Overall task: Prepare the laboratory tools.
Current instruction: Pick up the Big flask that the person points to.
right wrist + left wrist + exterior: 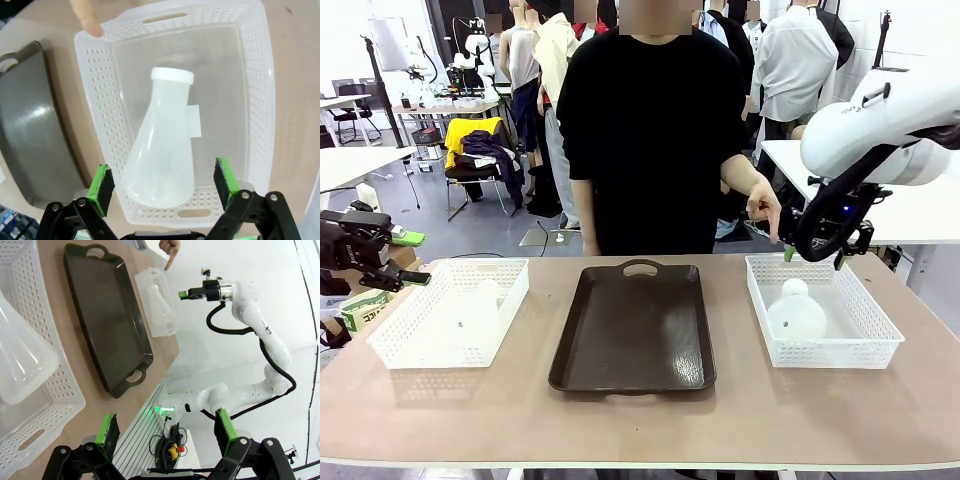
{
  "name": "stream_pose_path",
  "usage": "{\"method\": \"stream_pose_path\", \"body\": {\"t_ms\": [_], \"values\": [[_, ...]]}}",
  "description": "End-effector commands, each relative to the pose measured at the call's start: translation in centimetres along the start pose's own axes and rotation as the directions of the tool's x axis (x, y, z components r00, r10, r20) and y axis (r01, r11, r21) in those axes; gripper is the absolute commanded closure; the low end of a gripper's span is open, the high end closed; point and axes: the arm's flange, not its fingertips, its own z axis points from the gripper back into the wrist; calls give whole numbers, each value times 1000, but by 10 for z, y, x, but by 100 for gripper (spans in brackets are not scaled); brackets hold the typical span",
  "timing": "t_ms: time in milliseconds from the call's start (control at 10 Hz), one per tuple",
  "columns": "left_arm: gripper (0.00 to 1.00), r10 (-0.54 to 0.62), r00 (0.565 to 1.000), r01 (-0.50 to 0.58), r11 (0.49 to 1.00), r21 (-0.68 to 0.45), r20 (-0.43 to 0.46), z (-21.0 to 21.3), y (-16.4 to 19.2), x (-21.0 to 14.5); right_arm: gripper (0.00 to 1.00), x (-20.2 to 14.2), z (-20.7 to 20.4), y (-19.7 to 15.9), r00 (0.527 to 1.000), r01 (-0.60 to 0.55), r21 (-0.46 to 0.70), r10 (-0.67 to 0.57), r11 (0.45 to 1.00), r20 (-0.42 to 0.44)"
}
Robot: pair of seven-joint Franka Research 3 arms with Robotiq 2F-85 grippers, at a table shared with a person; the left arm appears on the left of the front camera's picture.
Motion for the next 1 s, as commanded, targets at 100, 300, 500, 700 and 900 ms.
{"method": "stream_pose_path", "body": {"t_ms": [100, 300, 500, 700, 900], "values": [[0, -4, 1000, 4, 1000, 6, -9, 2, 0, -1, 0, -5, 0, -6, 1000, 14, -10, -15, 1000, -4], [0, -4, 1000, 4, 1000, 6, -9, 2, 0, -1, 0, -5, 0, -6, 1000, 14, -10, -15, 1000, -4], [0, -4, 1000, 4, 1000, 6, -9, 2, 0, -1, 0, 0, -1, -7, 1000, 12, -3, -12, 1000, -3], [0, -4, 1000, 4, 1000, 6, -9, 2, 0, -1, 0, -2, 1, 10, 988, 150, -138, -143, 979, 58], [0, -4, 1000, 4, 1000, 6, -9, 2, 0, -1, 0, -3, -8, 23, 969, 246, -219, -237, 944, 66]]}}
